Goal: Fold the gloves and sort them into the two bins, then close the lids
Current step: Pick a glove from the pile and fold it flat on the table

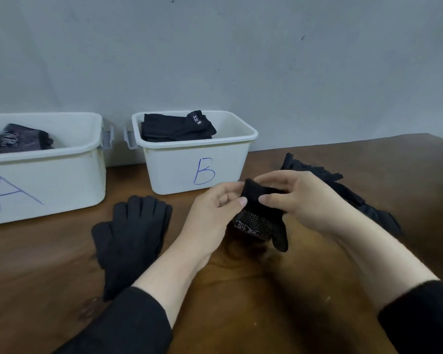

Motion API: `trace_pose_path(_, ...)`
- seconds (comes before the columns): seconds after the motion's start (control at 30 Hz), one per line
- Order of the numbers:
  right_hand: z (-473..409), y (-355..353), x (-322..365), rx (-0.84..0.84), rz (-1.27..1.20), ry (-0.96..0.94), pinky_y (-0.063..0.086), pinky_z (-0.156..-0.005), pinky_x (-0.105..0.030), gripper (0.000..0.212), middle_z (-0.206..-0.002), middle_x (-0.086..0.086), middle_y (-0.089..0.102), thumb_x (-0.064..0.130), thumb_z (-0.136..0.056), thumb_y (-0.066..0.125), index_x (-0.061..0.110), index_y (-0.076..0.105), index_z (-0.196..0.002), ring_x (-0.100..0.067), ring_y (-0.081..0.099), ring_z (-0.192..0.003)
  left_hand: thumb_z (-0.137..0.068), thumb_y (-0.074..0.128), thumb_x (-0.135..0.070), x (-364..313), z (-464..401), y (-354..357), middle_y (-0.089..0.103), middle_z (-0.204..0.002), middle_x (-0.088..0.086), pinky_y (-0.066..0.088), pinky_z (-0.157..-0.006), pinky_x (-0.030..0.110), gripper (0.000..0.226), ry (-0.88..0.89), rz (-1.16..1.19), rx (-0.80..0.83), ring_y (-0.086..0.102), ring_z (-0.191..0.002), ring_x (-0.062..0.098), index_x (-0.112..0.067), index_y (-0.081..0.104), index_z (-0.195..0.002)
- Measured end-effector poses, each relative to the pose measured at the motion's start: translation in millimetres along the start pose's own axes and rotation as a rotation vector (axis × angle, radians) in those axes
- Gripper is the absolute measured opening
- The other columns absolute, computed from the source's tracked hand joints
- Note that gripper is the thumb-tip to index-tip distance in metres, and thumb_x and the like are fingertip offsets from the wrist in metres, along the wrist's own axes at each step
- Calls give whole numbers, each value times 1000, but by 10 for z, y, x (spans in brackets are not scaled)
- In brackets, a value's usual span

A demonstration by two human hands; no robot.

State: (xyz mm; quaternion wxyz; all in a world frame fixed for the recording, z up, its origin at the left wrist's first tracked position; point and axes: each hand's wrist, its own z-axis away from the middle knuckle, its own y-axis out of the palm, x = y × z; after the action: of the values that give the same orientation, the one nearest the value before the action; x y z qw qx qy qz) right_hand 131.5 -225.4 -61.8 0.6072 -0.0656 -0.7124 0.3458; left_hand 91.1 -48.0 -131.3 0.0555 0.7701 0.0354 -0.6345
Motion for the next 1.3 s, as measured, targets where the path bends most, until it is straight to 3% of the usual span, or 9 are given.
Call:
trace_pose_path(0.17, -89, -52, 419, -32, 214, -81, 50, -60, -24, 11, -83, 10, 77, 20, -96, 66, 24, 75, -91, 1, 60, -57, -99, 60, -20, -249, 121, -233, 72, -91, -11, 44, -88, 18, 26, 81, -172, -130, 64, -95, -1, -34, 67, -120)
trace_pose_path(0.27, -214, -67, 619, -186, 226, -216, 45, -62, -28, 15, -72, 15, 72, 18, -97, 62, 25, 71, -87, 3, 56, -49, -100, 56, -24, -302, 297, -597, 72, -95, -12, 53, -88, 27, 22, 153, -341, -259, 66, -95, 3, -36, 67, -114)
trace_pose_path(0.43, -129, 146, 553, -380, 158, -374, 46, -67, -20, 12, -84, 12, 70, 23, -98, 62, 34, 68, -99, -2, 59, -65, -100, 55, -28, -209, 832, -1305, 67, -96, -21, 49, -82, 21, 15, 127, -701, -371, 60, -93, -4, -39, 64, -103)
trace_pose_path(0.5, 49, 410, 296, -266, 272, -349, 45, -75, -10, 16, -93, 20, 68, 24, -95, 65, 39, 66, -98, 2, 61, -83, -99, 56, -30, -134, 1053, -1505, 63, -96, -23, 46, -79, 18, 11, 141, -874, -297, 56, -95, -4, -38, 64, -102)
trace_pose_path(0.6, 316, 879, -155, 132, 628, -299, 27, -109, -22, 19, -121, 27, 58, 46, -93, 65, 41, 66, -111, 4, 51, -118, -95, 59, -41, -67, 1233, -1669, 60, -101, -26, 39, -88, 15, 11, 174, -1044, -113, 52, -103, -5, -38, 66, -102)
trace_pose_path(0.67, 390, 1109, -347, 116, 644, -348, 13, -114, -23, 34, -125, 27, 55, 57, -94, 55, 36, 67, -119, 4, 46, -123, -92, 58, -51, -32, 1254, -1701, 56, -111, -28, 33, -97, 17, 25, 169, -1114, 23, 46, -109, -7, -40, 66, -113)
trace_pose_path(0.87, 234, 1343, -362, -30, 525, -429, 48, -94, -32, 18, -108, 19, 60, 31, -100, 60, 27, 74, -110, -6, 54, -100, -95, 59, -47, 90, 1170, -1715, 54, -115, -25, 26, -100, 20, 30, 134, -1203, 124, 43, -106, -4, -35, 68, -122)
trace_pose_path(1.1, 289, 1456, -349, -125, 558, -459, 53, -83, -38, 13, -99, 15, 61, 27, -96, 66, 24, 77, -102, -9, 55, -91, -96, 60, -43, 103, 1151, -1706, 56, -104, -21, 28, -94, 21, 23, 159, -1211, 107, 46, -101, 2, -34, 74, -113)
trace_pose_path(1.3, 350, 1487, -277, -44, 539, -438, 48, -96, -31, 21, -108, 17, 62, 37, -100, 58, 28, 74, -109, -5, 53, -102, -100, 55, -37, 79, 1162, -1654, 57, -101, -21, 39, -97, 33, 17, 130, -1212, 83, 49, -99, 4, -34, 72, -101)
